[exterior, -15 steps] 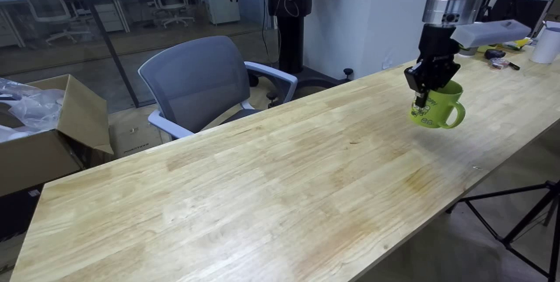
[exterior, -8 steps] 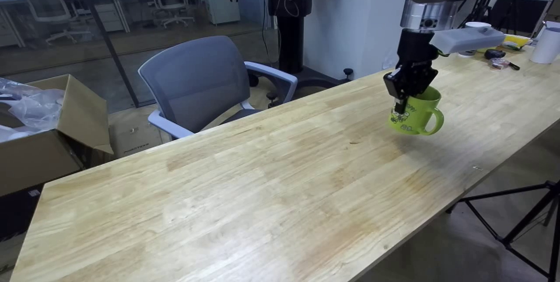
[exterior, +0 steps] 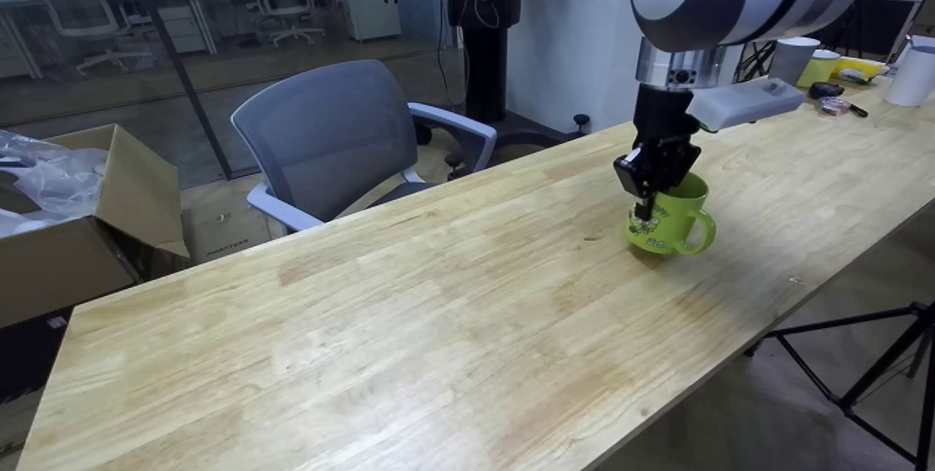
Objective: Move the cup to the left then move the cup to the right
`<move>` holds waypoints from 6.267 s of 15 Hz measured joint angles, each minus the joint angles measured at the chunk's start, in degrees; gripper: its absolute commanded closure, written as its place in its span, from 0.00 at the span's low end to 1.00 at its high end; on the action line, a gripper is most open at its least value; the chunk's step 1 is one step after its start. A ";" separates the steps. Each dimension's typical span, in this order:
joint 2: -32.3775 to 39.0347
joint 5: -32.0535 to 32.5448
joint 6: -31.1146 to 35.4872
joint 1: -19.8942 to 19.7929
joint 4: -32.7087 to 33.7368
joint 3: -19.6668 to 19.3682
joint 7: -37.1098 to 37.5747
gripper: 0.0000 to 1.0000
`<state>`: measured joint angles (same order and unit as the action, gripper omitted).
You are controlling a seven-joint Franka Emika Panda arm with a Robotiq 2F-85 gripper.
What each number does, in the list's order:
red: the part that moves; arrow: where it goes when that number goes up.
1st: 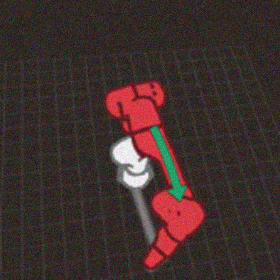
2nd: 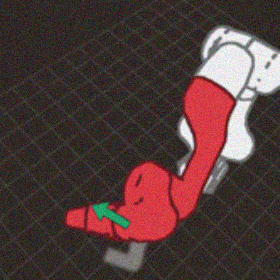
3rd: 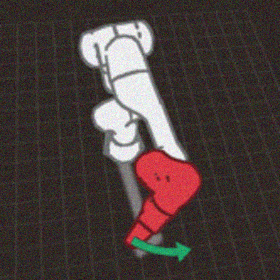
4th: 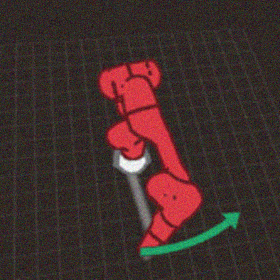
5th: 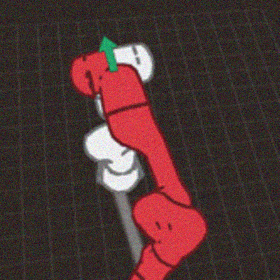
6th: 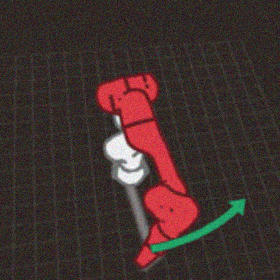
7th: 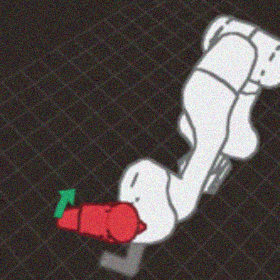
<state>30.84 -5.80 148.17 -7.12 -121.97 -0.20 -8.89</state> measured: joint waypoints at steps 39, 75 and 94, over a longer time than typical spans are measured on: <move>-3.33 9.44 -18.41 9.20 6.82 -7.20 23.03 0.00; 1.96 8.15 1.31 6.99 -1.93 -6.93 18.65 0.97; 0.10 3.20 -0.59 5.35 1.97 -1.28 12.10 0.97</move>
<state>30.94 -2.61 147.58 -1.77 -120.01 -1.48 3.22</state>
